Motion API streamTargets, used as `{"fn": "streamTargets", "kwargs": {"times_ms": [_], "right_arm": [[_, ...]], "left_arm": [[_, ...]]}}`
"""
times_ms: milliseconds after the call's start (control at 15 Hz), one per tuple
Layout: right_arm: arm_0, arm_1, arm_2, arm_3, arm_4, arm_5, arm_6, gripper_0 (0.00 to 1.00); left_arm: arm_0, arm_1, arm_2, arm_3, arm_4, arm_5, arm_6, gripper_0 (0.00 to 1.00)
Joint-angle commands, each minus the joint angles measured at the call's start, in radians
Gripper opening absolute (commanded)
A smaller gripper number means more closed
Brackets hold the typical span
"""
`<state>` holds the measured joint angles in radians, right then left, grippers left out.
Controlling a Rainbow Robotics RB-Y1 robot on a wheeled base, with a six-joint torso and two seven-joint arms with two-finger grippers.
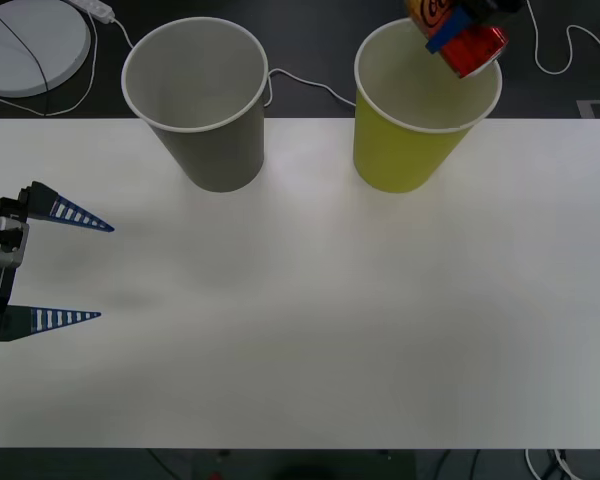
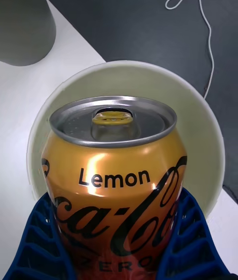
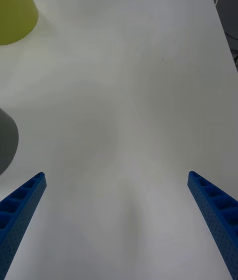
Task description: Put the can into the green bin and the plastic bottle into the gray bin
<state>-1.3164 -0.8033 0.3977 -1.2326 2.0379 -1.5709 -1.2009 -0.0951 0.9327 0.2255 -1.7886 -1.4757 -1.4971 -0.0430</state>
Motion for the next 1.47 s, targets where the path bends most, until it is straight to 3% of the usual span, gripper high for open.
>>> {"fn": "streamTargets", "kwargs": {"times_ms": [67, 133, 200, 267, 333, 600, 867, 1267, 1467], "right_arm": [[-0.006, 0.003, 0.0, 0.004, 0.011, 0.0, 0.018, 0.02], [-0.007, 0.001, 0.001, 0.004, 0.016, 0.0, 0.035, 0.13], [-0.007, 0.003, 0.001, 0.004, 0.016, 0.0, 0.047, 0.34], [-0.007, 0.001, 0.001, 0.004, 0.018, 0.0, 0.061, 0.62], [-0.007, -0.001, 0.001, 0.004, 0.015, 0.0, 0.073, 0.96], [-0.007, -0.025, 0.001, -0.01, -0.019, 0.0, 0.081, 1.0], [0.003, -0.102, -0.005, -0.013, -0.165, 0.0, 0.106, 1.0], [0.226, -0.205, -0.2, -0.228, -0.318, 0.0, 0.172, 1.0], [0.398, -0.238, -0.338, -0.349, -0.393, 0.0, 0.288, 1.0]], "left_arm": [[0.0, 0.0, 0.0, 0.0, 0.0, 0.0, 0.0, 1.0], [0.0, 0.0, 0.0, 0.0, 0.0, 0.0, 0.0, 1.0], [0.0, 0.0, 0.0, 0.0, 0.0, 0.0, 0.0, 1.0], [0.0, 0.0, 0.0, 0.0, 0.0, 0.0, 0.0, 1.0], [0.0, 0.0, 0.0, 0.0, 0.0, 0.0, 0.0, 1.0], [0.0, 0.0, 0.0, 0.0, 0.0, 0.0, 0.0, 1.0], [0.0, 0.0, 0.0, 0.0, 0.0, 0.0, 0.0, 1.0], [0.0, 0.0, 0.0, 0.0, 0.0, 0.0, 0.0, 1.0], [0.0, 0.0, 0.0, 0.0, 0.0, 0.0, 0.0, 1.0]]}}
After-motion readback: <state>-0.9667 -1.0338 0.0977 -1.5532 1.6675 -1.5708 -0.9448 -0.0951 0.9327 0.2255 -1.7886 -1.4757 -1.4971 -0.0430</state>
